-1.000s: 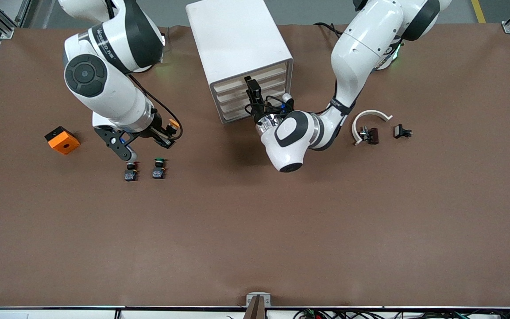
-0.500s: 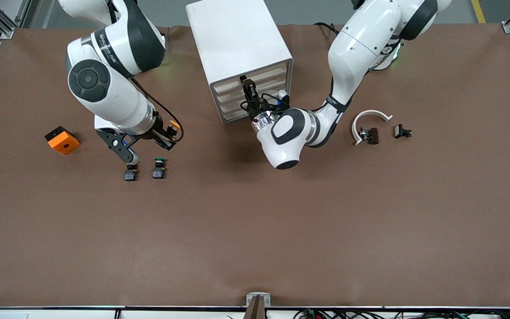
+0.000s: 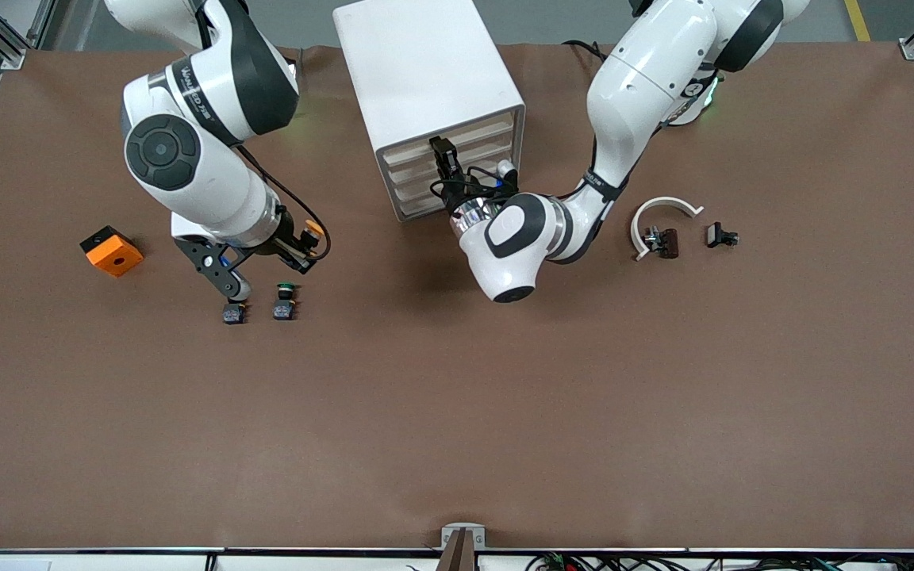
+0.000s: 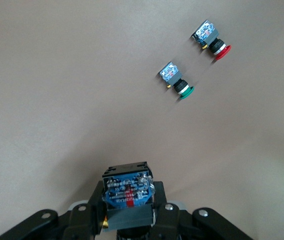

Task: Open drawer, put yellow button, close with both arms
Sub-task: 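Open the drawer with the left gripper while the right gripper holds the button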

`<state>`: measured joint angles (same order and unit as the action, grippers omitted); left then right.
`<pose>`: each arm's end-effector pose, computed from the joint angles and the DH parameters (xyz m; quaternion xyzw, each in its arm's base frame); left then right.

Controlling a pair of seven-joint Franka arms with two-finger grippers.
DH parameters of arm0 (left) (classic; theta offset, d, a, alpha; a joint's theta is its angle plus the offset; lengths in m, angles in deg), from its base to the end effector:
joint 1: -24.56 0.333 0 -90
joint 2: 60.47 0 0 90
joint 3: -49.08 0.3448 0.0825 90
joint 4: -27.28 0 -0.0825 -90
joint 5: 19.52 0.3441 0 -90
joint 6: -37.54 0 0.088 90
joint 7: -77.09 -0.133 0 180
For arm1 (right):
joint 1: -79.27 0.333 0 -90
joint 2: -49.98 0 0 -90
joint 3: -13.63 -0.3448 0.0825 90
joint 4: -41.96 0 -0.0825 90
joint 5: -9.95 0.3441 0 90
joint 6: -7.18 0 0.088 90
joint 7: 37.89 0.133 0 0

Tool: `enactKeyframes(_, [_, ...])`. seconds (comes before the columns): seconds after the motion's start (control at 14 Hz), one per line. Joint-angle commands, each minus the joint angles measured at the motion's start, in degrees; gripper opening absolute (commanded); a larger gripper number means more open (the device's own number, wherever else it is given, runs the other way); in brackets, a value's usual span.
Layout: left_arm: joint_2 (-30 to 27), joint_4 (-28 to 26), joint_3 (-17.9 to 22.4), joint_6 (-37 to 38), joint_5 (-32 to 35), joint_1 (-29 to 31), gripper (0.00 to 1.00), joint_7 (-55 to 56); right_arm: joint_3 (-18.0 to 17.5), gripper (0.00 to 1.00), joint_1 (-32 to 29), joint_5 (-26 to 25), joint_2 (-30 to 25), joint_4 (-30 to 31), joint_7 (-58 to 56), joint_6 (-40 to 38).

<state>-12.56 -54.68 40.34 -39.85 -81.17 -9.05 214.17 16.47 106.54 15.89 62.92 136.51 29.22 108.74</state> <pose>0.3955 -0.5057 0.2738 -0.4152 -0.6226 0.5523 0.3672 0.5264 0.2546 0.4851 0.9246 -0.3748 -0.0679 0.0058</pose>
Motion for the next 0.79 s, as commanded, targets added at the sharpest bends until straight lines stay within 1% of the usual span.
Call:
enactKeyframes(0.0, [1.1,0.3,0.6,0.5,-2.2,1.0,0.00,1.1,0.4,0.00,0.4,0.8,0.3,-1.7,0.8,-1.3])
enactKeyframes(0.21, [2.4,0.6,0.9,0.4,-2.9,2.9,0.00,3.7,0.4,0.00,0.4,0.8,0.3,-2.0,1.2,-1.4])
enactKeyframes(0.5, [2.4,0.7,0.9,0.1,-2.9,5.5,0.00,3.8,0.4,0.00,0.8,0.8,0.4,-2.1,2.0,-1.4])
enactKeyframes(0.71, [2.4,0.8,0.9,-1.1,-2.9,6.3,0.00,3.7,0.4,0.00,0.9,0.8,0.4,-2.1,3.2,-1.4])
